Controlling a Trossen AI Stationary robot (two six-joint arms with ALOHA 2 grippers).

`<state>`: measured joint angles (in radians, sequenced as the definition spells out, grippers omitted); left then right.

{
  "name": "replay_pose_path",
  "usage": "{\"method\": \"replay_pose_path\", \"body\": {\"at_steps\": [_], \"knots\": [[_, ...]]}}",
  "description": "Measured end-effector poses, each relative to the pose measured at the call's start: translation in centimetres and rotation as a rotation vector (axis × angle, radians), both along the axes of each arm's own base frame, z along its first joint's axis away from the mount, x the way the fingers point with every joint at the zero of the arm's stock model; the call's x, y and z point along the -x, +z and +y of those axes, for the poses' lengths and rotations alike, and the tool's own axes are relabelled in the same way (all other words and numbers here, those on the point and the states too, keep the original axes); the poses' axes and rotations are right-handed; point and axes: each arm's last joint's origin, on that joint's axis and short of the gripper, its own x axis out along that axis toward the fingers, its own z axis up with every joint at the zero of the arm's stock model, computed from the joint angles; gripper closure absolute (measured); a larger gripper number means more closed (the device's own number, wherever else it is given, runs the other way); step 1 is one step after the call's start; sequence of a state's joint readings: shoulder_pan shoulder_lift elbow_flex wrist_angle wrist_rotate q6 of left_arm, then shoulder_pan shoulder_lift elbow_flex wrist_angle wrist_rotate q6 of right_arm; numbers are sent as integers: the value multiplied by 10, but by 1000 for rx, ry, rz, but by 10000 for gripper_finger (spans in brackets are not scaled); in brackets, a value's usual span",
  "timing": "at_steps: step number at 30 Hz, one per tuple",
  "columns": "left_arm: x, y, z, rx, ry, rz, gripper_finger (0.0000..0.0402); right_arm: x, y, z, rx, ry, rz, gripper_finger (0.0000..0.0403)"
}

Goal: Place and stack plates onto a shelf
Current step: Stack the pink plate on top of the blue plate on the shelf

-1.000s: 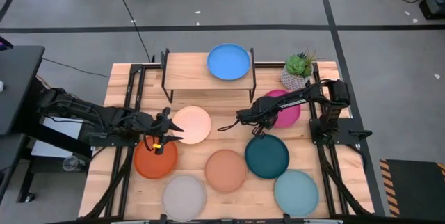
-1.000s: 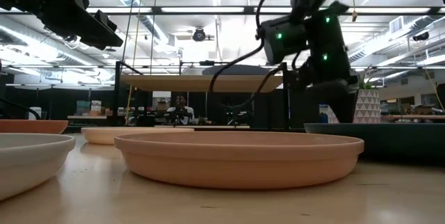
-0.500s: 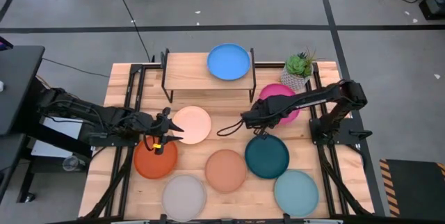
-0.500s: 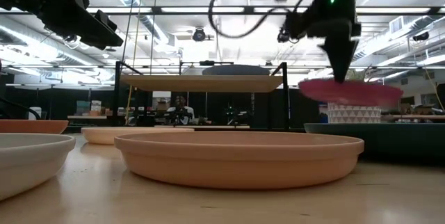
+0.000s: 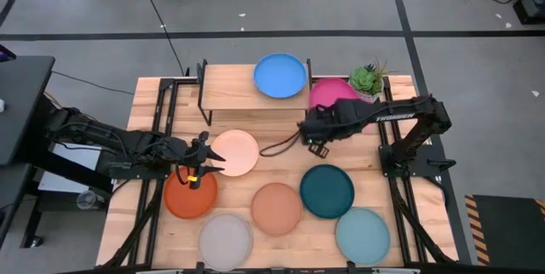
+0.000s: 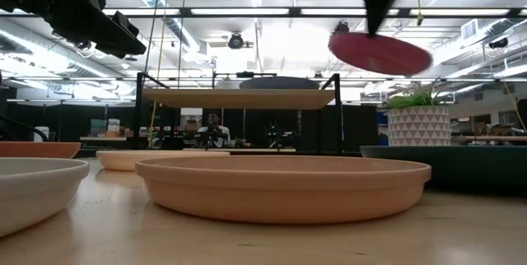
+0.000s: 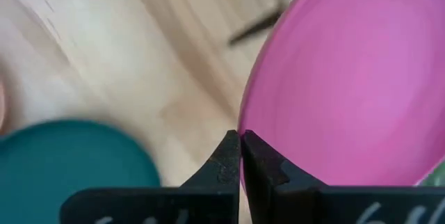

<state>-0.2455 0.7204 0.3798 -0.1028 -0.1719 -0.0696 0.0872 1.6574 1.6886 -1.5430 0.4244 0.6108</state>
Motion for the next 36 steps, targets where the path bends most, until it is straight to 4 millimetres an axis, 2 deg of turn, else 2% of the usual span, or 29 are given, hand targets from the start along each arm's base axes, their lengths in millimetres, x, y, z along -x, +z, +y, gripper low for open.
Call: {"method": "replay_pose_path", "body": {"at_steps": [4, 10, 15, 19, 21, 27, 32, 36], "knots": [[0, 0, 0, 3, 1, 1, 260, -8, 19, -7, 87, 195, -20, 394], [0, 0, 0, -6, 12, -1, 260, -27, 28, -23, 219, 515, -23, 393], [0, 0, 1, -11, 19, -3, 260, -38, 35, -52, 311, 603, -67, 393], [0, 0, 1, -15, 39, -5, 260, -43, 38, -80, 292, 639, -135, 393], [0, 0, 1, -13, 44, -6, 260, -47, 35, -95, 281, 637, -162, 393], [0, 0, 1, 7, 53, -3, 260, -63, 4, -125, 229, 625, -60, 393], [0, 0, 1, 8, 54, 2, 260, -76, -23, -132, 209, 619, 46, 378], [0, -1, 1, 7, 54, 4, 260, -79, -31, -131, 191, 615, 76, 339]]}}
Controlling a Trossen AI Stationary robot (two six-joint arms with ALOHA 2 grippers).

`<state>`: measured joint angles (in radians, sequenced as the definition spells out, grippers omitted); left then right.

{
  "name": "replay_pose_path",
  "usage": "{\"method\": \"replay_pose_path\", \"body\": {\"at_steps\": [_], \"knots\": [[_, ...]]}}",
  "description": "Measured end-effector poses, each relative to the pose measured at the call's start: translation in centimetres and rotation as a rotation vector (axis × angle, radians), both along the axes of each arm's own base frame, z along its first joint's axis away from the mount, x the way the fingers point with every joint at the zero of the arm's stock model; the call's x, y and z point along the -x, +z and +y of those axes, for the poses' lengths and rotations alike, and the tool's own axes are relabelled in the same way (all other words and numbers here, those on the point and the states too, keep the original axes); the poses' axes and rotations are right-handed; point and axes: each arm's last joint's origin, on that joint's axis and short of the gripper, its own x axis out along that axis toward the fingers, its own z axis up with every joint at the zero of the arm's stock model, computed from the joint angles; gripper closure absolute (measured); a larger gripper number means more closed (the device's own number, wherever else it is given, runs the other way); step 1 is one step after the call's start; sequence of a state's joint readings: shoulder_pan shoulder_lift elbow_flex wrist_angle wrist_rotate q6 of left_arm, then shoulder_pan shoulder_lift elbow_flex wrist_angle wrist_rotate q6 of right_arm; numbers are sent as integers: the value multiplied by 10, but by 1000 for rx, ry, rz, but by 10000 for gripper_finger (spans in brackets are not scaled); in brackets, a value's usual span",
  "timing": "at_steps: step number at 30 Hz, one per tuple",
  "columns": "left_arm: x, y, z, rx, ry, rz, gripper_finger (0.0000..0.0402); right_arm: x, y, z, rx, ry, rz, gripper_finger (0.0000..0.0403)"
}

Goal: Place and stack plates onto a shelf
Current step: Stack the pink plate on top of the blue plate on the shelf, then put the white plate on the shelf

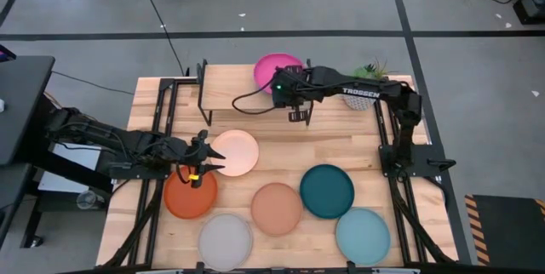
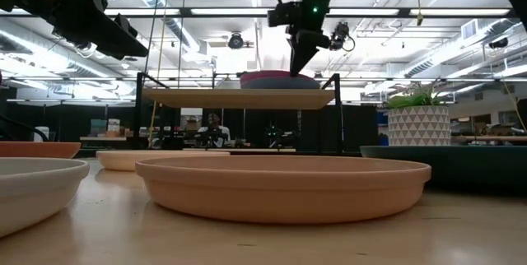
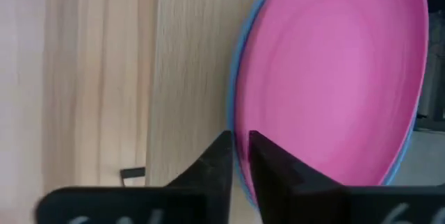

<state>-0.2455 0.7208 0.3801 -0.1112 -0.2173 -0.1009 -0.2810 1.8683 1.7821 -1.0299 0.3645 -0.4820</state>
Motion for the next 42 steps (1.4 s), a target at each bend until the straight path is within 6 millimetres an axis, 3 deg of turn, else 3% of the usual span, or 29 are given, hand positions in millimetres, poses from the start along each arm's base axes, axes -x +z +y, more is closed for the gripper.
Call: {"method": "replay_pose_path", "body": {"at_steps": [8, 15, 21, 25, 32, 42], "knots": [[0, 1, 0, -5, -3, -6, 260, 2, 11, 13, 19, -21, -23, 269], [-2, 5, 0, 36, 22, -55, 260, 0, 48, 42, 178, -56, -124, 264], [-3, 10, -2, 102, 57, 34, 260, 0, 57, 66, 77, -124, -262, 265], [-9, 5, -14, 113, 26, 128, 260, -3, 37, 89, 3, -124, -246, 265], [-31, -7, -42, 64, -26, 259, 260, -9, -10, 125, 48, -107, -245, 265], [-69, -34, -47, -54, 88, 403, 260, -14, -58, 171, 81, -31, -404, 265]]}}
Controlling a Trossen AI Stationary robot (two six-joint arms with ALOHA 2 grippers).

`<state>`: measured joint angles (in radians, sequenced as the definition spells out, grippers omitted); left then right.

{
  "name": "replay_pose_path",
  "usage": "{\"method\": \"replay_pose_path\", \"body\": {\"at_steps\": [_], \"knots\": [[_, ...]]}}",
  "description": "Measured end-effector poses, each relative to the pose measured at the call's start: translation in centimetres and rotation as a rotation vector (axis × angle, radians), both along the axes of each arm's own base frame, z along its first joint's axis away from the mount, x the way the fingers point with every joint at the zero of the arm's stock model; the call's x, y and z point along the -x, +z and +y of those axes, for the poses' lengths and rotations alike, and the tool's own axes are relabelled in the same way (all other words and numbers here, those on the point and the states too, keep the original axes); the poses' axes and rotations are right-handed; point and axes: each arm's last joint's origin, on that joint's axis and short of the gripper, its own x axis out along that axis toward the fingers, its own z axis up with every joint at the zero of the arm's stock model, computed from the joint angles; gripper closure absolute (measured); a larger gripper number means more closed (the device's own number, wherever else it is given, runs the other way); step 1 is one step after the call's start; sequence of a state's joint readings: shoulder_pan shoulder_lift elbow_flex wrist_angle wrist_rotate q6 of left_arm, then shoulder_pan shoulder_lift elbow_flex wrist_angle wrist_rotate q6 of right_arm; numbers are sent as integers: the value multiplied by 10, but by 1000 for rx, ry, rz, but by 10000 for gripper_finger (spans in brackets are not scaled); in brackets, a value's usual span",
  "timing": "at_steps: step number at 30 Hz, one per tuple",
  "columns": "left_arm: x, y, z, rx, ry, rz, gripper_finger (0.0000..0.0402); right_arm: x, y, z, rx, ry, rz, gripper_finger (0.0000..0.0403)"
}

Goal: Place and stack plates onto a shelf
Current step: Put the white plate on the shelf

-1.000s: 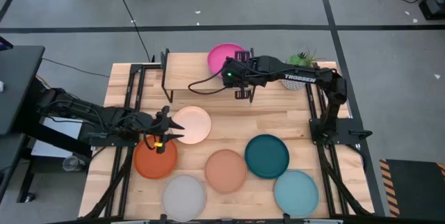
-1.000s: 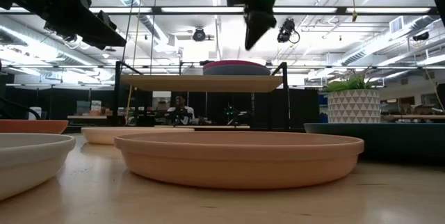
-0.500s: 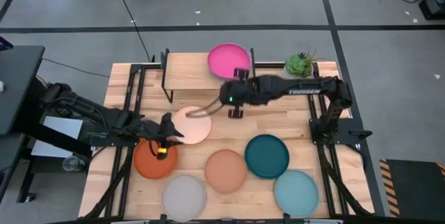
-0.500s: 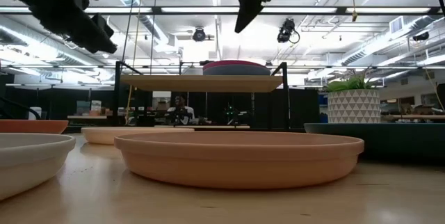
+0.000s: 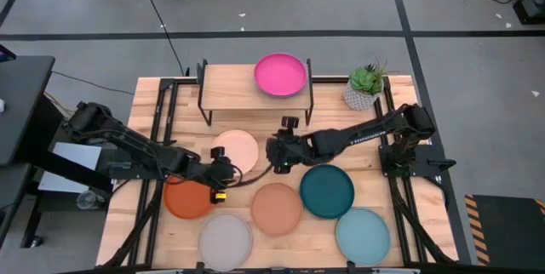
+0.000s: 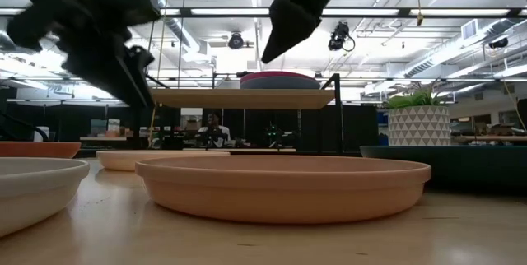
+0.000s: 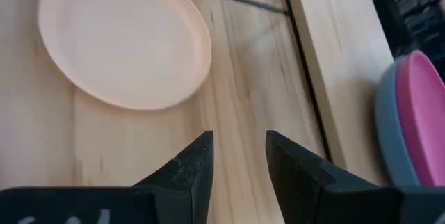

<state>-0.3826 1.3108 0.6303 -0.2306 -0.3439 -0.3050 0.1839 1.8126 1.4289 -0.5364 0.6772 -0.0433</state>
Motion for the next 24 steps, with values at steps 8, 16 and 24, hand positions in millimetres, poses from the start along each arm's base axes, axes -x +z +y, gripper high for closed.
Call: {"method": "replay_pose_path", "body": {"at_steps": [8, 16, 24], "knots": [[-13, -22, 4, -14, 60, 85, 260, 10, -43, 20, 10, 45, -77, 265], [-23, -39, 9, -25, 87, 109, 260, 19, -60, 25, 105, -26, -149, 265], [-25, -49, 9, -39, 86, 143, 265, 24, -69, 28, 72, -58, -189, 265]]}}
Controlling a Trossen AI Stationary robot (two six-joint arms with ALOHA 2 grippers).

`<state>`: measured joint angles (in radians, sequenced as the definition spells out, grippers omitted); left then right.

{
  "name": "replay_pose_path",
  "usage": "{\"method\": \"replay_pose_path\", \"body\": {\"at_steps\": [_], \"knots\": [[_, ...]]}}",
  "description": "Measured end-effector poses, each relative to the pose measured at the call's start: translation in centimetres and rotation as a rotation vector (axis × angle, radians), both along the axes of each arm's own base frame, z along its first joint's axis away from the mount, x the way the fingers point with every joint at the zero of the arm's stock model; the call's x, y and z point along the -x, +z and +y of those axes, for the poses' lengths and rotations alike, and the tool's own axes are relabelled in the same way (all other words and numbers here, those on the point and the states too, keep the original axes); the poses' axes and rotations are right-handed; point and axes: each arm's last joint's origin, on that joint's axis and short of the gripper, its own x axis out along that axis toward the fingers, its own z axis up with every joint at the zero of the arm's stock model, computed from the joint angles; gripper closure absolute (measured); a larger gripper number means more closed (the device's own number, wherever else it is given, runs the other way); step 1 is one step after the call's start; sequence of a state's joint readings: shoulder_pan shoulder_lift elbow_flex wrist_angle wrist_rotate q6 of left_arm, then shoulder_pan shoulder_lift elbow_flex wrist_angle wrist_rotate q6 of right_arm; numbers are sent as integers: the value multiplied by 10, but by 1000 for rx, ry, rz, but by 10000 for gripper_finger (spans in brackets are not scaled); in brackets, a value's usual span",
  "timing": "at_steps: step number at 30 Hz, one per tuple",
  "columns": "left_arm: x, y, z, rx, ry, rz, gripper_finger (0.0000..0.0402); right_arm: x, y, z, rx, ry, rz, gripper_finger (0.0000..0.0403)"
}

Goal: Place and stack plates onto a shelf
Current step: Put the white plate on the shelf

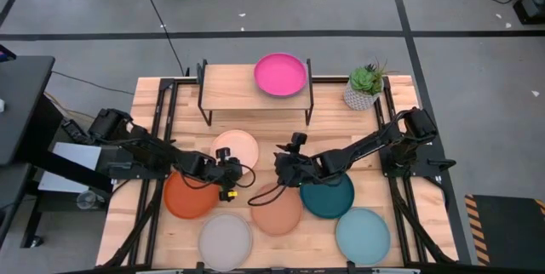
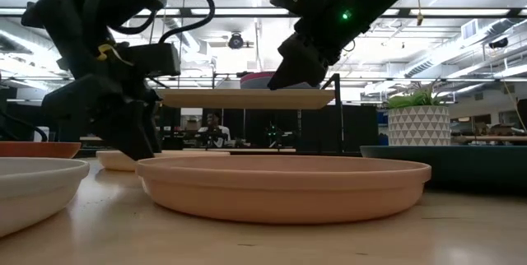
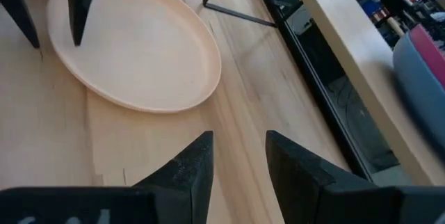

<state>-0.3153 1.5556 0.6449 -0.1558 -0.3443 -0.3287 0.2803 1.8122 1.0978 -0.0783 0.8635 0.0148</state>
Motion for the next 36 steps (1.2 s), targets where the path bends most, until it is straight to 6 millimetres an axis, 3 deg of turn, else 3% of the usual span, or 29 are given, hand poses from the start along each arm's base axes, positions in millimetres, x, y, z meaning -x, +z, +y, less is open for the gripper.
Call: {"method": "replay_pose_path", "body": {"at_steps": [3, 9, 11, 16, 21, 25, 28, 31, 36], "knots": [[0, 0, 0, -4, -6, 2, 289, 3, -4, 1, -15, -4, -17, 265], [1, 0, 0, 0, -24, 14, 381, 12, -18, 8, -29, 7, -56, 265], [-1, 5, -1, 10, -45, 41, 387, 15, -22, 10, -27, 12, -64, 265], [-13, 51, -7, 59, -93, 56, 383, 23, -29, 14, 8, -23, -73, 265], [-27, 120, -15, 165, -190, 36, 383, 39, -38, 21, 45, -70, -99, 265], [-30, 179, -13, 82, -187, 10, 381, 48, -36, 25, 56, -62, -105, 265], [-29, 212, -5, -49, -128, -38, 382, 51, -34, 28, 53, -52, -114, 266], [-29, 227, 10, -137, -81, -48, 382, 54, -36, 29, 66, -54, -114, 268], [-32, 223, 48, -226, -41, 27, 382, 58, -40, 27, 68, -67, -116, 268]]}}
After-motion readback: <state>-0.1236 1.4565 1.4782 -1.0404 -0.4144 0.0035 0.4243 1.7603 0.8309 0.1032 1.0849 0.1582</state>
